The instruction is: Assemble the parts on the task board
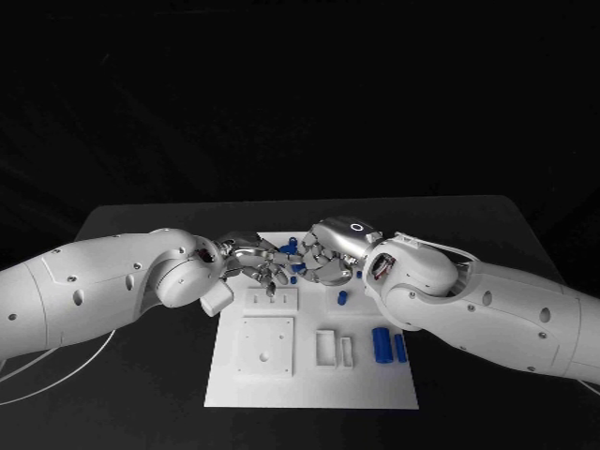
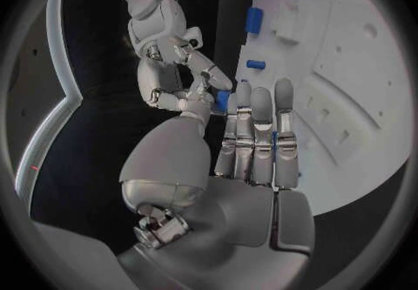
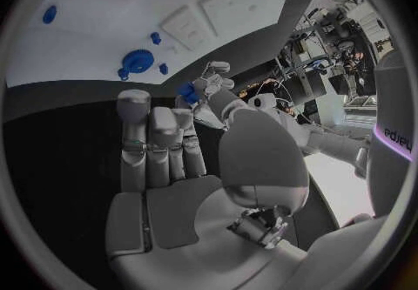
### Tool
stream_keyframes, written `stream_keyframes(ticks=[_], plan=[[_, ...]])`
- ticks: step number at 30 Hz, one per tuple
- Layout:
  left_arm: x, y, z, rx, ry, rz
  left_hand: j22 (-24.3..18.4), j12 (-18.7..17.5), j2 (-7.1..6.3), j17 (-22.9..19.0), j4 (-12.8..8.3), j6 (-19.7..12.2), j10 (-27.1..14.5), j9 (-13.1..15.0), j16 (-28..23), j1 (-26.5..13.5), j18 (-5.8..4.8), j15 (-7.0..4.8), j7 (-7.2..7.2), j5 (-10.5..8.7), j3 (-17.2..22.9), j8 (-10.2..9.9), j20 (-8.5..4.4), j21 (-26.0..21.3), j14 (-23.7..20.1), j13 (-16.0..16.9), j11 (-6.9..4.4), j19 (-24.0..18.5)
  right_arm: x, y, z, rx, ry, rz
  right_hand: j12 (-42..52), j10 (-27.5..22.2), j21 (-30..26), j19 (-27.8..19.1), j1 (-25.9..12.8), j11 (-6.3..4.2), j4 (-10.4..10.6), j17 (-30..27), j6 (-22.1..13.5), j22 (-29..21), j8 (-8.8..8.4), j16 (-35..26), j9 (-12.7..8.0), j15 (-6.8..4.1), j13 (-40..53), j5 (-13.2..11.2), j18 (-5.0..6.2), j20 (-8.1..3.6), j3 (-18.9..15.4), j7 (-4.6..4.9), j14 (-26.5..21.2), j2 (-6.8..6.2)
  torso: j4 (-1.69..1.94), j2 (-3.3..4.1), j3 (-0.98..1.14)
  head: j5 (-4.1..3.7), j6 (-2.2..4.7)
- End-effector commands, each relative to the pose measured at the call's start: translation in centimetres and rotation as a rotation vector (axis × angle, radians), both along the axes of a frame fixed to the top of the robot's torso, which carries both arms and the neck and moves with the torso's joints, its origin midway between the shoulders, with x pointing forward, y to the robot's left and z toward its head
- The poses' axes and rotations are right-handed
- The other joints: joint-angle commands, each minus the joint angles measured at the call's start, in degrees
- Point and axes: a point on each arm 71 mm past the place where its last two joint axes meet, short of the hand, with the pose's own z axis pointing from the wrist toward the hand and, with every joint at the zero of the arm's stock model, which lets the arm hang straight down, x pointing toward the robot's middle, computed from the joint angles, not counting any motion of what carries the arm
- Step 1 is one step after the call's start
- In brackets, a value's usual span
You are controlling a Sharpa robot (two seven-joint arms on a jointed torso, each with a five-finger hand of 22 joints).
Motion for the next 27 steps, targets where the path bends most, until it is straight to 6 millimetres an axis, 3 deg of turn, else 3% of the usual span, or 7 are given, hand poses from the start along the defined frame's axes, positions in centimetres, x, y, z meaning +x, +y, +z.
stream_keyframes(ticks=[1, 2, 6, 14, 27], plan=[[-0.15, -0.44, 0.16, -0.023, 0.004, -0.024, 0.1, 0.3, 0.74, 0.0, -0.1, -0.5, -0.3, 0.6, 0.1, 0.0, -0.5, -0.22, 0.06, 0.21, 0.2, 0.2, -0.03, 0.2, -0.2, 0.1, -0.03, -0.4, -0.27, 0.24, -0.06, 0.002, 0.002, 0.02, -0.3, 0.3, 0.0, 0.0, 0.5, -0.17, 0.3, 0.1, 0.4, 4.2, 0.2, -0.4, 0.1, -0.1, 0.0, 0.3, -0.51, -0.51, 0.1, -0.04, 0.3, -0.12, -0.02, 0.0, 0.03, -0.07, 0.0], [-0.14, -0.44, 0.16, -0.023, 0.004, -0.024, 0.1, 0.6, 0.75, -0.1, -0.2, -0.7, -0.5, 2.1, 0.2, -0.2, -0.45, -0.2, 0.04, 0.32, 0.7, -0.2, 0.02, 0.3, -0.3, 0.1, -0.03, -0.4, -0.3, 0.25, -0.07, 0.002, 0.003, 0.021, -0.3, 0.3, 0.0, 0.0, 0.5, -0.17, 0.3, 0.1, 0.4, 4.2, 0.2, -0.4, 0.1, -0.1, 0.0, 0.3, -0.51, -0.51, 0.1, -0.04, 0.3, -0.12, -0.03, -0.01, 0.02, -0.08, 0.0], [-0.12, -0.43, 0.16, -0.023, 0.002, -0.022, 0.1, 0.6, 1.01, -0.2, -0.4, -0.6, -0.7, 2.4, 0.1, -0.1, -0.42, -0.16, 0.09, 0.38, 1.1, -0.9, 0.06, 0.4, -0.3, 0.0, 0.02, -0.5, -0.42, 0.3, -0.09, 0.002, 0.007, 0.025, -0.3, 0.3, 0.0, 0.0, 0.5, -0.17, 0.3, 0.1, 0.4, 4.2, 0.2, -0.4, 0.1, -0.1, 0.0, 0.3, -0.51, -0.51, 0.1, -0.04, 0.3, -0.12, -0.05, -0.02, 0.0, -0.15, -0.01], [-0.14, -0.45, 0.13, -0.015, 0.002, -0.028, 0.1, 0.4, 1.37, -0.4, -1.4, -0.1, -0.7, 2.0, 0.1, 0.3, -0.41, -0.1, 0.17, 0.39, 1.6, -2.4, 0.11, 0.4, -0.5, -0.3, 0.1, -0.7, -0.52, 0.36, -0.09, 0.005, 0.007, 0.028, -0.3, 0.3, 0.0, 0.0, 0.5, -0.18, 0.3, 0.1, 0.4, 4.2, 0.2, -0.4, 0.1, -0.11, 0.0, 0.4, -0.49, -0.51, 0.2, -0.04, 0.3, -0.02, 0.05, -0.01, -0.03, -0.29, -0.06], [-0.29, -0.54, -0.01, 0.017, 0.004, -0.061, 0.1, 0.3, 1.22, -0.4, -1.5, 0.5, -0.7, 1.7, 0.3, 0.7, -0.46, -0.09, 0.16, -0.18, 1.4, -3.2, 0.12, 0.4, -0.6, -0.4, 0.1, -0.8, -0.57, 0.46, -0.12, 0.006, 0.008, 0.029, -0.3, 0.3, 0.1, 0.0, 0.5, -0.17, 0.3, 0.1, 0.4, 4.2, 0.2, -0.5, 0.1, -0.11, 0.0, 0.6, -0.49, -0.51, 0.4, -0.03, 0.3, -0.05, 0.03, 0.0, -0.08, -0.35, -0.21]])
